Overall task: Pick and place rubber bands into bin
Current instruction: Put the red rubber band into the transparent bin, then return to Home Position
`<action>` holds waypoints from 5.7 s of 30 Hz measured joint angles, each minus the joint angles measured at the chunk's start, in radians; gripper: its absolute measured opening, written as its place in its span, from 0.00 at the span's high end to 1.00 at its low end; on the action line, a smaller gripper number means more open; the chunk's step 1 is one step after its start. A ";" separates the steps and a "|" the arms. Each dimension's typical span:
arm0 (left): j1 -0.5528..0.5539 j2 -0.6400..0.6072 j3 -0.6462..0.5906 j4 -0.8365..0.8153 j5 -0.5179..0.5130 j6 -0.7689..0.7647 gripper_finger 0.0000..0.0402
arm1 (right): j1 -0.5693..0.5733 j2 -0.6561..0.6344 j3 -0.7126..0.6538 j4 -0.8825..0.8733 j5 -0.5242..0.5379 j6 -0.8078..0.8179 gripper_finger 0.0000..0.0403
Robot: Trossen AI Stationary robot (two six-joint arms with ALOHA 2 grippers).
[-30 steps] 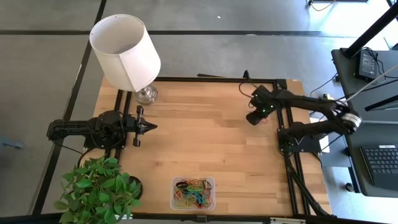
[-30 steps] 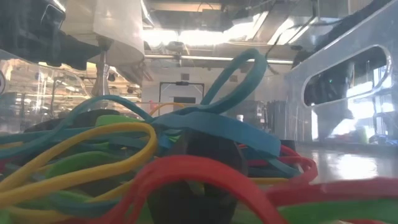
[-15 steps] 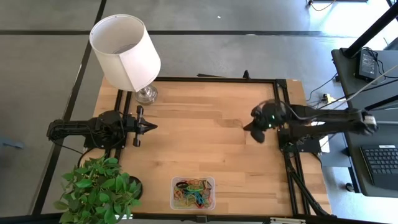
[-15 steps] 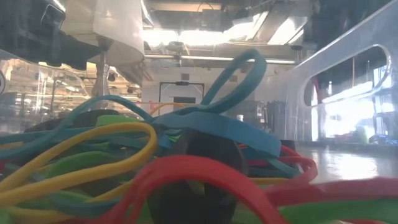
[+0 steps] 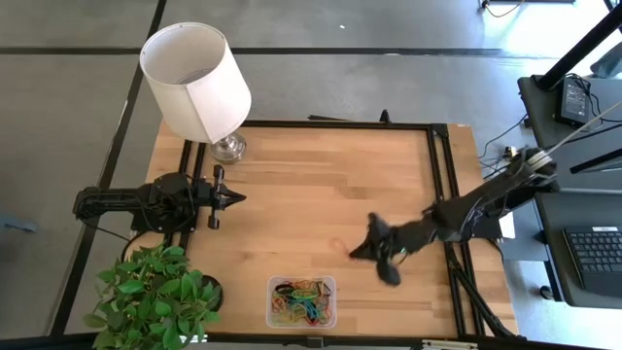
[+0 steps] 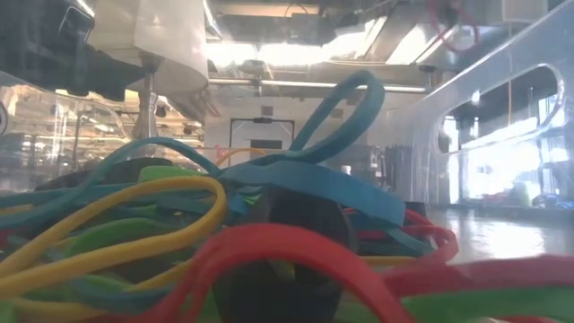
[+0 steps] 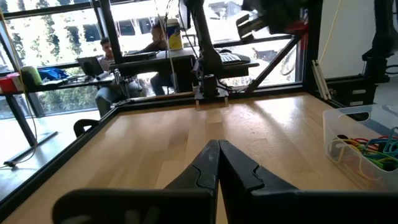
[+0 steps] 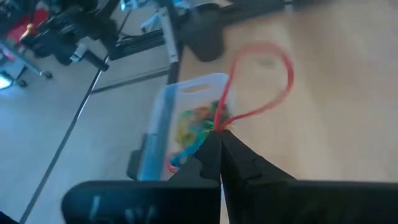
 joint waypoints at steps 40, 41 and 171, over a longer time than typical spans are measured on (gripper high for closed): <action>0.000 0.000 0.000 0.000 0.000 -0.001 0.99 | 0.009 0.748 0.755 -0.706 -0.105 -0.121 0.66; 0.000 0.000 0.000 0.000 0.000 0.000 0.99 | 0.007 0.740 0.755 -0.729 -0.110 -0.154 0.70; 0.000 0.000 0.000 0.000 0.000 0.000 0.99 | -0.500 -1.230 -0.881 0.134 -0.332 -0.452 0.92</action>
